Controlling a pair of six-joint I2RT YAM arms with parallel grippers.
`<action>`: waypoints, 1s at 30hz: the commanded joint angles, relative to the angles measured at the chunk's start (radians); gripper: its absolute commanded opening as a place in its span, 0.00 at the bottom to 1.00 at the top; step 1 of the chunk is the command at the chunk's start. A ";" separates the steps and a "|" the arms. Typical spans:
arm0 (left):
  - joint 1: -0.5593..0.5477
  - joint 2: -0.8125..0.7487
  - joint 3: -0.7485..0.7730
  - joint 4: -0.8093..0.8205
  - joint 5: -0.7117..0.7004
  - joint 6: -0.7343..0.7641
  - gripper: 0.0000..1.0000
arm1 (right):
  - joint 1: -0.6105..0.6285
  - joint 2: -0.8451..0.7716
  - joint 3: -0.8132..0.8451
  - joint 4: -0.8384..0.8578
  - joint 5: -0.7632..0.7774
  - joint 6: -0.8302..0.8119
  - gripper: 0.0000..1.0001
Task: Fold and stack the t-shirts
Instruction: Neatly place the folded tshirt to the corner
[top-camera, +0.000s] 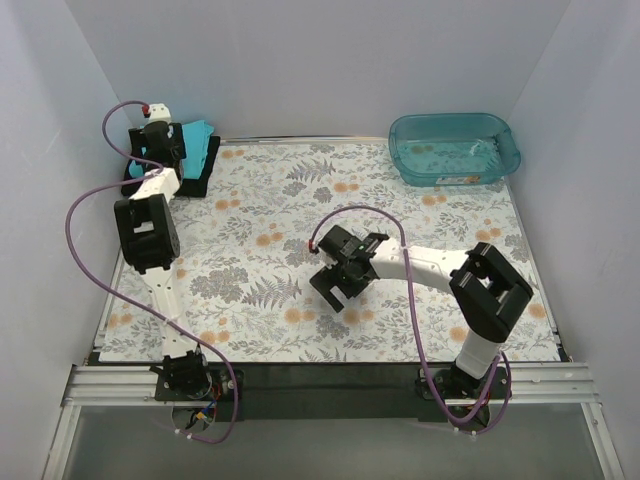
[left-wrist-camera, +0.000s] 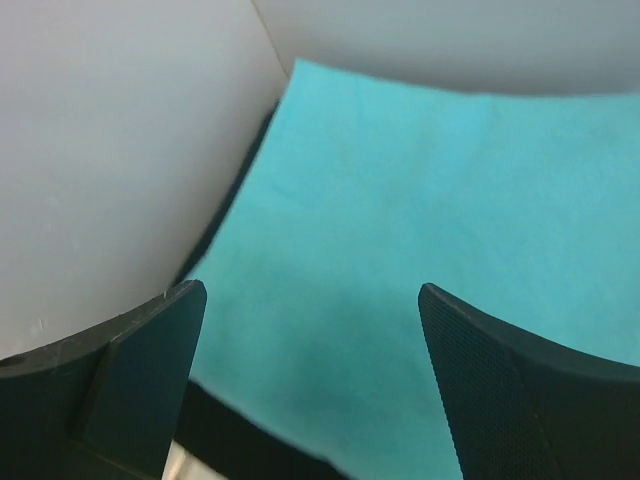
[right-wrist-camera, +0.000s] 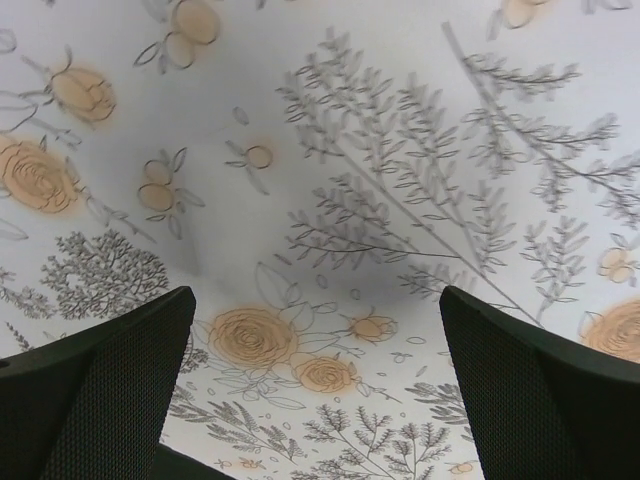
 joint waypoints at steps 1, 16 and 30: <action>-0.018 -0.217 -0.107 -0.005 0.045 -0.135 0.81 | -0.053 -0.028 0.064 -0.017 0.072 0.049 0.98; -0.304 -0.823 -0.594 -0.341 0.353 -0.600 0.82 | -0.582 -0.209 0.129 -0.016 0.146 0.146 0.98; -0.400 -1.673 -0.875 -0.844 0.157 -0.885 0.84 | -0.754 -0.905 -0.025 -0.002 0.275 0.173 0.98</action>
